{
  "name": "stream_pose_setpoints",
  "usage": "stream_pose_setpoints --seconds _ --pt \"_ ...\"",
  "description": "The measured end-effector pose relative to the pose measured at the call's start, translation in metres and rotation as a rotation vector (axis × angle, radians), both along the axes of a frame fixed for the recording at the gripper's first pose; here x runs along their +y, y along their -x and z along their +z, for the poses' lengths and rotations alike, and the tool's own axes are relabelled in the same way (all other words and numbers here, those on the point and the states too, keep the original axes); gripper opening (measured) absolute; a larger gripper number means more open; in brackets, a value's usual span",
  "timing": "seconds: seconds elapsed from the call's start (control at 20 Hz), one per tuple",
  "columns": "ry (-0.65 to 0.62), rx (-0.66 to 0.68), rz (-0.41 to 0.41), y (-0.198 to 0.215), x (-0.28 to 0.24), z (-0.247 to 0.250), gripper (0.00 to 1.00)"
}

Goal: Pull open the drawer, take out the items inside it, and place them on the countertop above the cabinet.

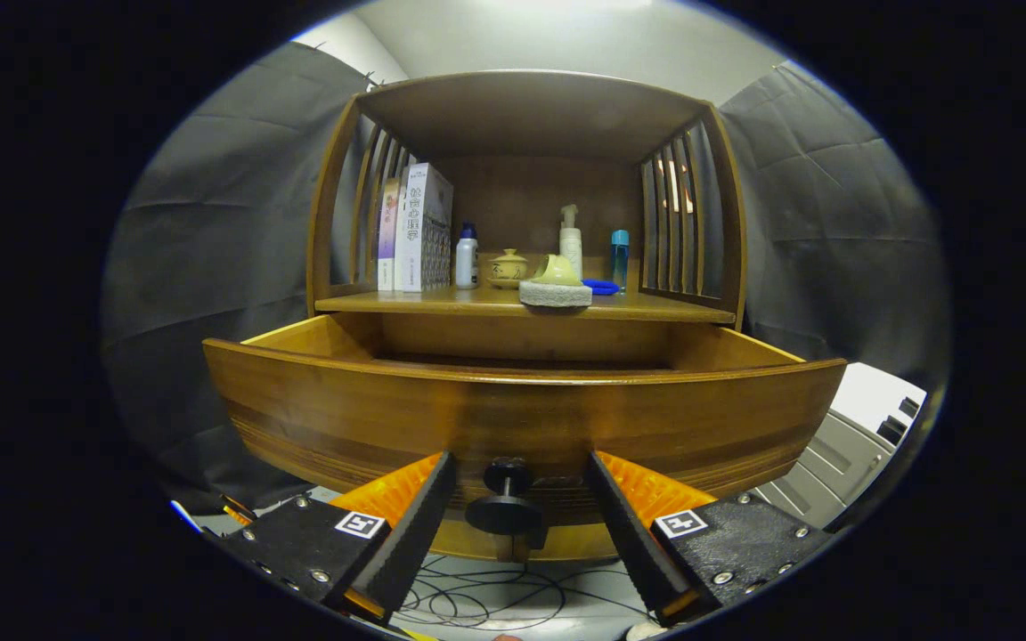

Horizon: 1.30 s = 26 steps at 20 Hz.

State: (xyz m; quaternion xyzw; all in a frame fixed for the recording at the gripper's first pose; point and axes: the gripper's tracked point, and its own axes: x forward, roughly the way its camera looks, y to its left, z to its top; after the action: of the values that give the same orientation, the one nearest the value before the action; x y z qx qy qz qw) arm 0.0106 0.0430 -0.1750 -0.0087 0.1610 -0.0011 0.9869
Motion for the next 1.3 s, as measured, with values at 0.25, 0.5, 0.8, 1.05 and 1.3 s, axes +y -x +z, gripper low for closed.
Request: stream_pose_setpoints --seconds 0.25,0.5,0.8,1.05,1.3 --pt "0.002 -0.009 0.009 -0.01 -0.003 0.001 0.95" --pt "0.008 -0.004 0.011 -0.022 -0.002 0.003 0.95" --pt "0.026 -0.005 0.019 -0.044 -0.002 0.002 0.95" --pt "0.023 -0.005 0.029 -0.058 -0.002 0.001 0.95" --pt "0.022 -0.003 0.036 -0.073 -0.002 0.0 0.95"
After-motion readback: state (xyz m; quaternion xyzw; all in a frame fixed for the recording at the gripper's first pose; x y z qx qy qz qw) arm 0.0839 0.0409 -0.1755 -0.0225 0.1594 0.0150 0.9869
